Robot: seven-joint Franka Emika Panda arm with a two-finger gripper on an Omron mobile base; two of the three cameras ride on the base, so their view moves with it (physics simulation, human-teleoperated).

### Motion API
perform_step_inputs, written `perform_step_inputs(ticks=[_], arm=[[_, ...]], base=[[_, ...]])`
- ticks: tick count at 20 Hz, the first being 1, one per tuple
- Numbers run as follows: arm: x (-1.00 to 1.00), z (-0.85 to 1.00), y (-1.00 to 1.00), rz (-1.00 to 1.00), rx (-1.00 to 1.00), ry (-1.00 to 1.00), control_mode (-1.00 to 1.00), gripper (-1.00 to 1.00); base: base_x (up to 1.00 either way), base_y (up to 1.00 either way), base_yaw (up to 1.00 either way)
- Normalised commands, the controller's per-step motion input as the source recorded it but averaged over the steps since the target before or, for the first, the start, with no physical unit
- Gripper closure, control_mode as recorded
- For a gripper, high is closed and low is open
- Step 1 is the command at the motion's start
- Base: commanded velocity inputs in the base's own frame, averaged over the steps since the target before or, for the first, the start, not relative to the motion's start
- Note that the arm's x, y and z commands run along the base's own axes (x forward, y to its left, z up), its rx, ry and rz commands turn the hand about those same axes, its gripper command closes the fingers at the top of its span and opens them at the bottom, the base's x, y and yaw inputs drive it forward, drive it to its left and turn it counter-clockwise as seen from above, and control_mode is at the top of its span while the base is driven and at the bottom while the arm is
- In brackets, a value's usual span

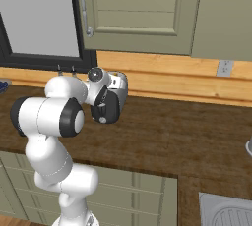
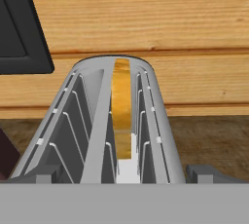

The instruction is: Start the toaster. Once the lever pops up, take the bread to the plate on the dining counter.

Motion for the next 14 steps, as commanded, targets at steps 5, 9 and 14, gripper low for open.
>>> perform_step_inputs(ticks=[5, 9, 14], arm=[[0.00, 0.00, 0.00, 0.00, 0.00, 0.00, -1.00, -1.00], [0.00, 0.00, 0.00, 0.00, 0.00, 0.00, -1.00, -1.00], [0.00, 0.00, 0.00, 0.00, 0.00, 0.00, -1.00, -1.00]], base=[[0.00, 0.00, 0.00], [0.00, 0.00, 0.00], [0.00, 0.00, 0.00]])
